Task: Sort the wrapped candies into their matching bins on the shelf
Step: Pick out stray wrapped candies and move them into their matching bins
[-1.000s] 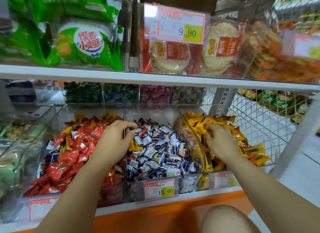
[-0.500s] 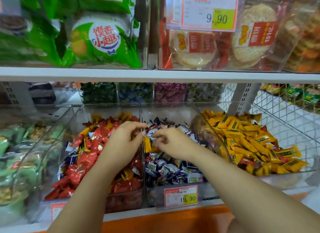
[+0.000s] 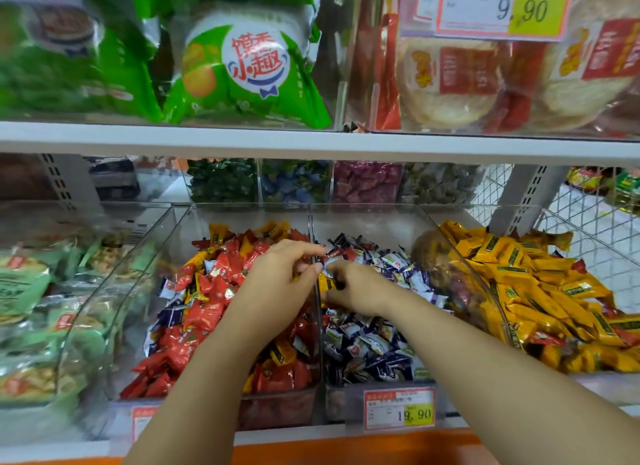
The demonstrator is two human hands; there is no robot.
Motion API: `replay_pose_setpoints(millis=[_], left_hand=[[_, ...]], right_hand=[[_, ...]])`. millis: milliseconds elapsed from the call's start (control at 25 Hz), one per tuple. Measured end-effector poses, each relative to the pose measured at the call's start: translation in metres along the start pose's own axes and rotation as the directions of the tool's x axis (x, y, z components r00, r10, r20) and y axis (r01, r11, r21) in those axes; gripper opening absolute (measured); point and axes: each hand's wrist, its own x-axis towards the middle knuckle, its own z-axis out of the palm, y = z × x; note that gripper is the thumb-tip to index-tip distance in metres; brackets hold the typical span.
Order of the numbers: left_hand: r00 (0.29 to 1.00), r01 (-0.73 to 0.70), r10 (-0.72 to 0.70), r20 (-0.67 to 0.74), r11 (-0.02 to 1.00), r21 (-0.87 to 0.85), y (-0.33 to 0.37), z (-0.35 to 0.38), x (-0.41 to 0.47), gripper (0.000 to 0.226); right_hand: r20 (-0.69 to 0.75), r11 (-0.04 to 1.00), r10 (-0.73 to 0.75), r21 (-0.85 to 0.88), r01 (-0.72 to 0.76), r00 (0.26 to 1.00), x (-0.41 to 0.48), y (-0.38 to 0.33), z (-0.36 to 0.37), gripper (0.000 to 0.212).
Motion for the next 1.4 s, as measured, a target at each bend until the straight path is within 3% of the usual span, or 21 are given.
replay_pose_setpoints(millis=[280,440,560,760,880,1080,1160,1320,1400], left_hand=[[1.0,-0.014,0.014,0.002,1.0,-0.002,-0.001,0.002,0.001,0.024],[1.0,-0.021,0.021,-0.013,1.0,0.018,0.001,0.003,0.001,0.024],[0.998,-0.02,0.023,-0.052,0.998,0.053,0.007,0.009,-0.002,0.024],[0.999,-0.032,0.033,-0.041,0.999,0.042,0.027,0.022,-0.009,0.023],[0.999,-0.03,0.03,-0.045,1.0,0.007,0.036,0.029,-0.011,0.023],[0.999,0.005,-0.004,-0.044,1.0,0.026,0.041,0.036,-0.008,0.022],[0.999,0.018,-0.017,-0.035,0.999,0.032,0.041,0.037,-0.006,0.022],[0.999,0.016,-0.015,-0.038,1.0,0.015,0.04,0.037,-0.003,0.022],[0.999,0.016,-0.016,-0.052,1.0,-0.006,0.039,0.036,-0.002,0.022]], right_hand=[[0.004,0.971,-0.018,0.24,0.016,1.0,-0.005,-0.007,-0.008,0.046],[-0.217,0.954,-0.125,0.242,0.177,0.968,-0.036,-0.01,-0.024,0.036],[-0.435,0.955,-0.161,0.158,0.251,0.886,-0.071,-0.006,-0.036,0.032],[-0.713,0.948,-0.138,0.107,0.301,0.688,-0.117,0.024,-0.056,0.038],[-0.825,0.987,-0.053,0.042,0.153,0.563,-0.133,0.06,-0.071,0.042],[-0.848,0.976,0.171,0.078,-0.202,0.502,-0.139,0.121,-0.086,0.045],[-0.825,0.96,0.203,0.063,-0.272,0.528,-0.135,0.132,-0.087,0.037],[-0.628,0.954,0.229,-0.005,-0.298,0.744,-0.126,0.147,-0.087,0.035],[-0.581,0.953,0.235,-0.018,-0.301,0.779,-0.128,0.148,-0.091,0.039]])
